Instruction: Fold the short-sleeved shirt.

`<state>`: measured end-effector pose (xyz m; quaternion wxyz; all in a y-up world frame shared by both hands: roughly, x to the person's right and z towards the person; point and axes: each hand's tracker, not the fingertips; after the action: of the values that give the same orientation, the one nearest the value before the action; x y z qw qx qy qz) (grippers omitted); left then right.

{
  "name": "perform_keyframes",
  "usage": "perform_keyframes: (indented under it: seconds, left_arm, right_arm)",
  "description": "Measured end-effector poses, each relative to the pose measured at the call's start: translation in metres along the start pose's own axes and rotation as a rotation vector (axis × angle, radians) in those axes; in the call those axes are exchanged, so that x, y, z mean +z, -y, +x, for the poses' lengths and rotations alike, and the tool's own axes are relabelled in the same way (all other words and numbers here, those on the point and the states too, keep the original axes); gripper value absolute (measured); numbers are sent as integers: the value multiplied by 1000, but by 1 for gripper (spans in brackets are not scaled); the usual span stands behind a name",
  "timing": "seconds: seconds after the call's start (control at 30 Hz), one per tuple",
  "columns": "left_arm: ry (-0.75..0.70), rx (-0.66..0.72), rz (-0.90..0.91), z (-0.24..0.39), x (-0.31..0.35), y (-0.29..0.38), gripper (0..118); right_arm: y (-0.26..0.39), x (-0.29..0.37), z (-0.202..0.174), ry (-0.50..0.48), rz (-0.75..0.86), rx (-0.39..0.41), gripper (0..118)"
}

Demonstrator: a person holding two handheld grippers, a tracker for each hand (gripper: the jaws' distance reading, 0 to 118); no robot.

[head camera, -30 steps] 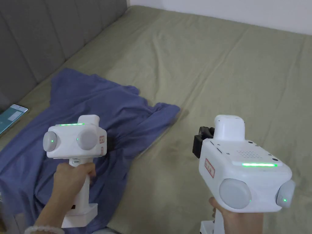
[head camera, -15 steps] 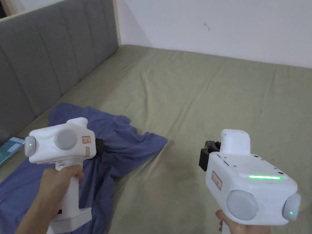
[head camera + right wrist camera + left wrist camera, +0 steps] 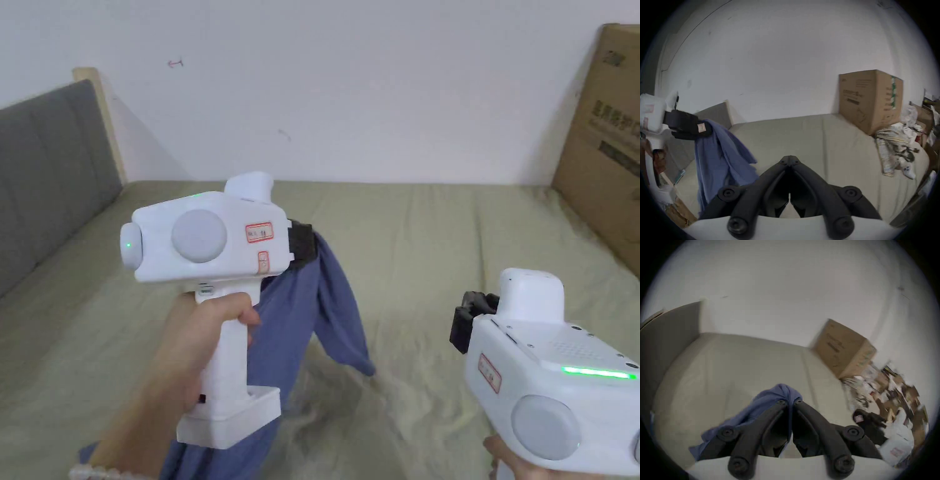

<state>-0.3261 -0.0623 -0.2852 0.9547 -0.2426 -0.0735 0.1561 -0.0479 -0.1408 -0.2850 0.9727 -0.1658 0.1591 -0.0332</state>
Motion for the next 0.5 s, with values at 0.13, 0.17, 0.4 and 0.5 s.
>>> perform_keyframes:
  seconds: [0.13, 0.17, 0.4, 0.5]
  left_arm:
    - [200, -52, -13, 72, -30, 7, 2]
    - [233, -64, -35, 85, -41, 13, 2]
    - [239, -57, -321, 102, -128, 125, 2]
    - [139, -113, -500, 92, -161, 189, 2]
  right_arm:
    - [-6, 21, 52, 108, 27, -55, 1]
    - [-6, 25, 64, 138, 30, -58, 1]
    - [10, 38, 117, 241, -16, -99, 1]
    - [22, 34, 122, 253, -60, -101, 1]
